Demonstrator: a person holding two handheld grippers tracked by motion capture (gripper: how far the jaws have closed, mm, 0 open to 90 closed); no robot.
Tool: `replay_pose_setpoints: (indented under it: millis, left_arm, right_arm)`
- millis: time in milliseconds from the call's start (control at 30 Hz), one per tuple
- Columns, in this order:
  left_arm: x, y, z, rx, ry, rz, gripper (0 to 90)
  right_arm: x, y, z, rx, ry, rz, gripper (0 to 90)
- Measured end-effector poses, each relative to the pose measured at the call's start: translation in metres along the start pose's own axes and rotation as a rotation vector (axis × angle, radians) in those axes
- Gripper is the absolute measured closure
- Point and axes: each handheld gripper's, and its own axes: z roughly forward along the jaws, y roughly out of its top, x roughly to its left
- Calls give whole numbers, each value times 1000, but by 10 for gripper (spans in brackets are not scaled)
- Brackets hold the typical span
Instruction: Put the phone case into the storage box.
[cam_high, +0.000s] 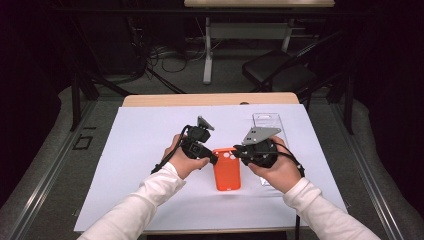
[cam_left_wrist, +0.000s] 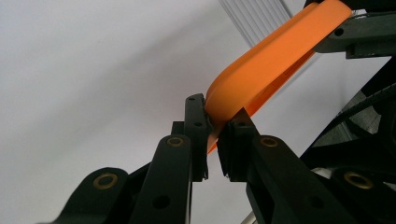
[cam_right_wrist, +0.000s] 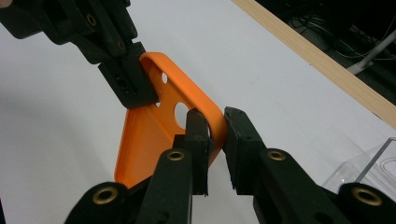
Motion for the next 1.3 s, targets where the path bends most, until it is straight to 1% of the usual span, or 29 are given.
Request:
replay_pose_setpoints:
  millis: [67, 100, 200, 267, 467, 533, 733, 767, 800, 833, 967, 1100, 1200, 1233, 1300]
  left_arm:
    - [0, 0, 0, 0, 0, -1, 823]
    - [1, 0, -1, 2, -10, 0, 819]
    - [1, 0, -1, -6, -15, -2, 804]
    - [2, -1, -2, -9, -26, -2, 799]
    - [2, -2, -3, -12, -33, 13, 765]
    - [2, -2, -3, -25, -35, 9, 753]
    - [3, -4, -7, -46, -42, 33, 708]
    - [3, -5, -7, -58, -42, 40, 698]
    - [4, -5, -8, -56, -39, 50, 688]
    - [4, -6, -9, -61, -42, 47, 678]
    - [8, -9, -11, -74, -46, 65, 644]
    - [12, -12, -14, -92, -45, 86, 603]
    - [13, -15, -15, -99, -65, 94, 602]
    - [13, -16, -15, -106, -67, 94, 601]
    - [13, -19, -15, -112, -64, 108, 597]
  right_arm:
    - [0, 0, 0, -1, -1, 2, 804]
    - [-1, 0, 0, -2, -2, 5, 805]
    - [-1, 0, 0, -7, -4, 10, 805]
    - [-1, 0, -1, -10, -3, 10, 806]
    - [-1, 0, -1, -12, -2, 14, 806]
    - [-2, 0, -1, -14, 1, 17, 806]
    - [-3, 1, -1, -18, 6, 18, 806]
    - [-3, 0, -1, -18, 6, 20, 806]
    - [-4, 0, -1, -20, 5, 22, 806]
    - [-5, 0, -1, -22, 6, 21, 805]
    - [-7, 0, -2, -34, 7, 27, 805]
    - [-9, 0, -2, -44, 11, 21, 805]
    - [-12, 0, -2, -54, 18, 20, 805]
    - [-12, -1, -2, -57, 21, 18, 805]
    - [-14, -1, -2, -64, 29, 18, 805]
